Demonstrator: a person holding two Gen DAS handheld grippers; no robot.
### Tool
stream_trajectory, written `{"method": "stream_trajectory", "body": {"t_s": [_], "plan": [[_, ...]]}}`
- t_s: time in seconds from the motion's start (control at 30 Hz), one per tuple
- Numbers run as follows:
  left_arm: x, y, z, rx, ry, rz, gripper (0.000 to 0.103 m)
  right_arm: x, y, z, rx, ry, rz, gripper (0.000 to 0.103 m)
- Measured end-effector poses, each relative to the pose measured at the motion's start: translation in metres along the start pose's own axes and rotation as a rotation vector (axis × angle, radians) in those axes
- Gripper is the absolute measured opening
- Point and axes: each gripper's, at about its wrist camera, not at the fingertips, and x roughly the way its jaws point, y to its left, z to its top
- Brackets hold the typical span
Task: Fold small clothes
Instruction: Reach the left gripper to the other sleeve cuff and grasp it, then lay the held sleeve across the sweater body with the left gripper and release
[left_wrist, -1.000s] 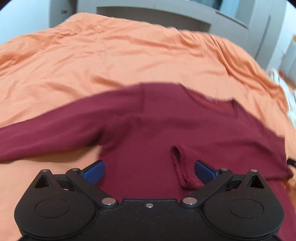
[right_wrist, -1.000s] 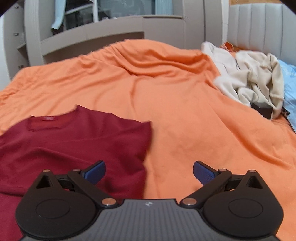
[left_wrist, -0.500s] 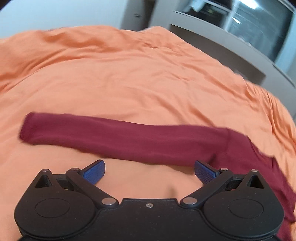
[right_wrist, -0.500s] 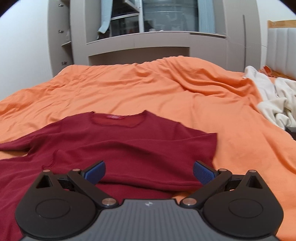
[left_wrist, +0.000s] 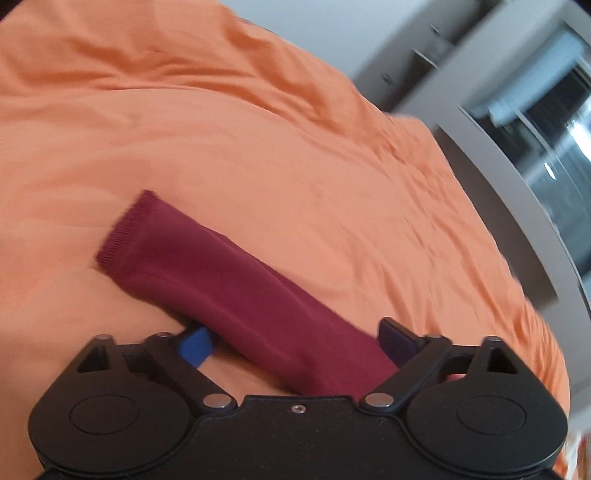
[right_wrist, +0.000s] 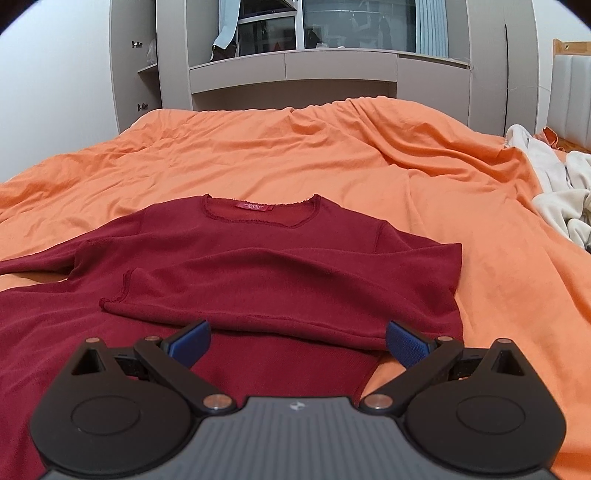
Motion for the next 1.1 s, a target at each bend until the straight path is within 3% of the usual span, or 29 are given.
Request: {"method": "stream_trajectory", "body": {"t_s": [0.07, 0.1, 0.23, 0.33, 0.47, 0.73, 0.97, 1.1], "plan": [[0.001, 0.001, 0.000, -0.036, -0.041, 0.020, 0.078, 0.002, -0.001, -0.001, 0.001, 0.009, 0.005, 0.103], [0.001, 0.001, -0.001, -0.052, -0.064, 0.029, 0.069, 0.003, -0.002, -0.001, 0.001, 0.014, 0.006, 0.103], [0.004, -0.002, -0.002, -0.065, -0.139, 0.054, 0.011, 0.008, -0.003, -0.003, 0.003, 0.032, 0.009, 0.103], [0.002, -0.012, -0.003, -0.022, -0.183, 0.020, 0.007, 0.008, -0.004, -0.003, 0.009, 0.033, 0.012, 0.103], [-0.012, -0.044, -0.006, 0.110, -0.265, -0.058, 0.006, 0.007, -0.005, -0.002, 0.018, 0.027, 0.013, 0.103], [-0.034, -0.146, -0.038, 0.450, -0.332, -0.360, 0.006, 0.000, -0.015, 0.000, 0.036, -0.009, -0.023, 0.103], [-0.055, -0.225, -0.114, 0.724, -0.278, -0.635, 0.006, -0.004, -0.041, 0.004, 0.113, -0.051, -0.106, 0.103], [-0.050, -0.254, -0.172, 0.902, -0.177, -0.709, 0.006, -0.006, -0.059, 0.006, 0.179, -0.063, -0.147, 0.103]]}}
